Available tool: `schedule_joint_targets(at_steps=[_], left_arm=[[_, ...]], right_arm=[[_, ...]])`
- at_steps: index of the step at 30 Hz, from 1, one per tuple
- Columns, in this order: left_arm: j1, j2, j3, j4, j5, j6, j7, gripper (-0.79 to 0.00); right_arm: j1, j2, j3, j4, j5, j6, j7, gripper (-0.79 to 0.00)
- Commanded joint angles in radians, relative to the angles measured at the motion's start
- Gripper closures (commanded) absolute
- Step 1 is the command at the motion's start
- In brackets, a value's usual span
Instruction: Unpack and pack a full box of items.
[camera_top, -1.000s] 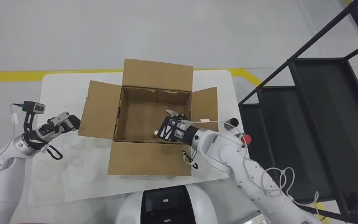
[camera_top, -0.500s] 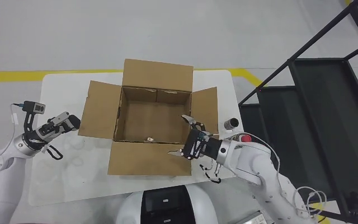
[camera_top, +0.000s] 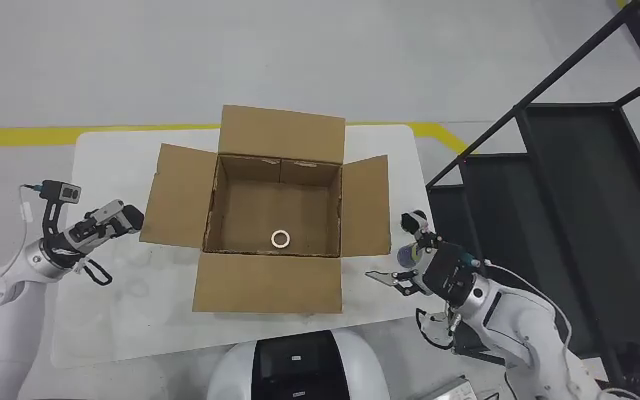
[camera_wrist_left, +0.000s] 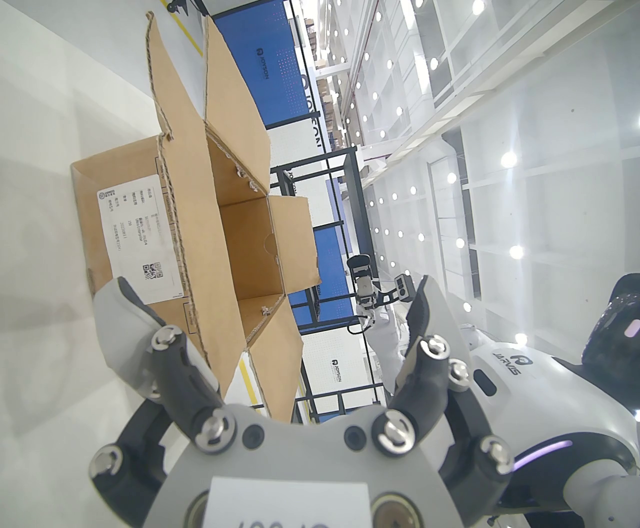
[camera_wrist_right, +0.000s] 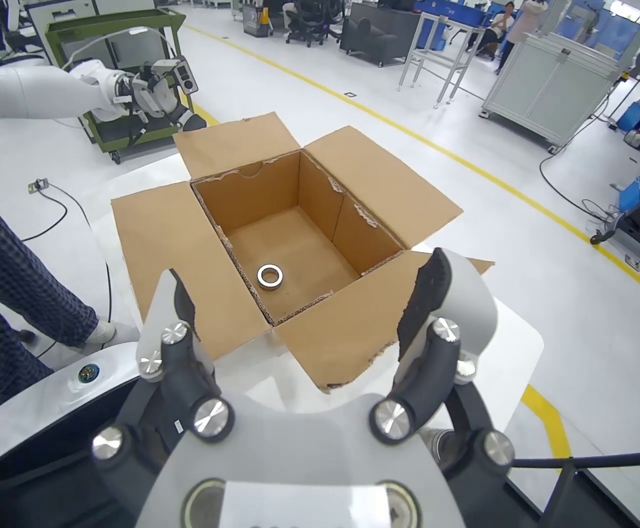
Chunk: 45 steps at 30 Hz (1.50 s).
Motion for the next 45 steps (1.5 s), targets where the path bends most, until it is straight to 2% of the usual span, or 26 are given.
schedule_joint_targets(at_steps=[1,11,17,21,26,32,45], left_arm=[[0.000,0.000,0.000,0.000,0.000,0.000,0.000,-0.785],[0.000,0.000,0.000,0.000,0.000,0.000,0.000,-0.785],[0.000,0.000,0.000,0.000,0.000,0.000,0.000,-0.785],[0.000,0.000,0.000,0.000,0.000,0.000,0.000,-0.785],[0.000,0.000,0.000,0.000,0.000,0.000,0.000,-0.785],[0.000,0.000,0.000,0.000,0.000,0.000,0.000,-0.785],[0.000,0.000,0.000,0.000,0.000,0.000,0.000,-0.785]], right_arm=[[0.002,0.000,-0.002,-0.001,-0.001,0.000,0.004,-0.785],[0.008,-0.001,0.000,0.009,0.017,0.014,-0.004,-0.785],[0.006,-0.004,0.080,0.169,0.137,0.029,-0.114,-0.785],[-0.008,-0.005,0.115,0.313,0.140,0.020,-0.200,-0.785],[0.016,-0.008,0.089,0.459,0.105,0.010,-0.282,-0.785],[0.079,-0.015,0.032,0.616,0.035,0.062,-0.349,-0.785],[0.185,-0.026,-0.057,0.788,-0.055,0.162,-0.351,-0.785]])
